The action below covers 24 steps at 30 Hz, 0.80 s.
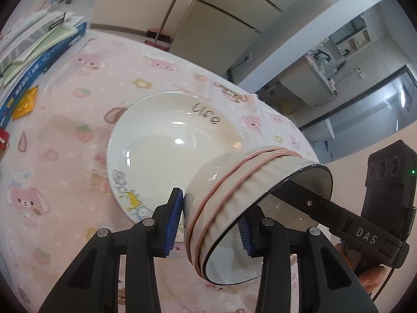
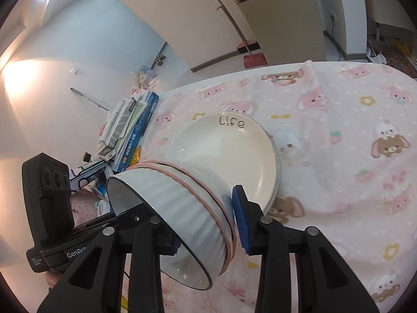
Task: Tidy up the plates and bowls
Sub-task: 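Lift the bowl stack with both grippers and carry it over the white plates, then lower the bowl stack onto the 'Life' plate with both grippers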
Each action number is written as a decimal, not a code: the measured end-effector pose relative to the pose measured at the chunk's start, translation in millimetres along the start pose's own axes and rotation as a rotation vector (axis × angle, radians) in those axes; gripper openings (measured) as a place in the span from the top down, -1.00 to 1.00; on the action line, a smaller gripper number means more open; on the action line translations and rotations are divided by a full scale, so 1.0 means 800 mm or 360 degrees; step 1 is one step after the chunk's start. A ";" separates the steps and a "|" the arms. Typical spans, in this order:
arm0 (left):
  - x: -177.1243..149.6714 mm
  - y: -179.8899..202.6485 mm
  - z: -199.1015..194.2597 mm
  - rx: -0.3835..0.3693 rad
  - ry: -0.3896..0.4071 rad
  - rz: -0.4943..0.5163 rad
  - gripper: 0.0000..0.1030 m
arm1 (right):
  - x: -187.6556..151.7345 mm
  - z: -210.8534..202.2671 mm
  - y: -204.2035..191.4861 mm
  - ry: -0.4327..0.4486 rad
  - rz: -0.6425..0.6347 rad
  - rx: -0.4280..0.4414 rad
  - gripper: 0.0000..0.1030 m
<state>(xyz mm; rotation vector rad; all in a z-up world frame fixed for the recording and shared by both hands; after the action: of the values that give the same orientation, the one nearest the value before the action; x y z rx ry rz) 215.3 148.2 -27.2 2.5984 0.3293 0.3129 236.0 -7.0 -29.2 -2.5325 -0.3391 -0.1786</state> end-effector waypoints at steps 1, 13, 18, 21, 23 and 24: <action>0.001 -0.008 0.005 0.0013 -0.0010 -0.0010 0.19 | 0.001 0.008 0.000 -0.0017 0.0009 0.0006 0.34; 0.019 -0.032 0.048 -0.0006 -0.0067 -0.0021 0.20 | 0.019 0.047 0.025 -0.0059 0.0096 -0.0010 0.35; 0.022 -0.032 0.057 0.0047 -0.0038 0.0016 0.20 | 0.021 0.055 0.029 -0.0053 0.0085 -0.0070 0.35; 0.021 -0.033 0.061 0.0082 0.0004 0.0044 0.21 | 0.019 0.055 0.028 -0.0036 0.0056 -0.0085 0.36; 0.021 -0.033 0.062 0.0096 0.0025 0.0064 0.21 | 0.019 0.055 0.028 -0.0028 0.0054 -0.0093 0.36; 0.021 -0.032 0.062 0.0094 0.0033 0.0070 0.21 | 0.019 0.055 0.027 -0.0023 0.0047 -0.0096 0.36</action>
<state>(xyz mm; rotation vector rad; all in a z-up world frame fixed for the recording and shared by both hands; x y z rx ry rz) 240.7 153.0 -79.4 2.6647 0.2932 0.3505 259.2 3.3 -74.2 -2.5982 -0.3061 -0.1612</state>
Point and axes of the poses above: each gripper's, at about its wrist camera, not at the fingertips, and z roughly the way its jaws point, y to its right, x to its top, the point moved 7 cm from there along z, roughly the way its jaws point, and after that the axes turned 11 degrees about -y, right-handed, at the moved point
